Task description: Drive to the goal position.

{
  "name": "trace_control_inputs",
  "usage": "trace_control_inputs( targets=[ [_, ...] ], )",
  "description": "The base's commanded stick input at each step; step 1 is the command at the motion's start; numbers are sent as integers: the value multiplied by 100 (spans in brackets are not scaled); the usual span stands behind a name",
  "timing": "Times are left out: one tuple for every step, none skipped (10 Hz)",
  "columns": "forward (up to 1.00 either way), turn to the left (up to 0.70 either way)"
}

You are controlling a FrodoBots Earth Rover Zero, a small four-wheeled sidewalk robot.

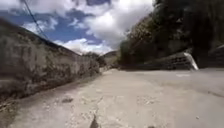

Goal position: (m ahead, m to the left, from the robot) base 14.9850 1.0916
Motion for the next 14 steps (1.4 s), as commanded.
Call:
trace_control_inputs(
  targets=[
    [70, 0],
    [70, 0],
    [70, 0],
    [70, 0],
    [70, 0],
    [70, 0],
    [70, 0],
    [70, 0],
    [70, 0],
    [70, 0],
    [70, 0],
    [70, 0],
    [70, 0],
    [70, 0]
  ],
)
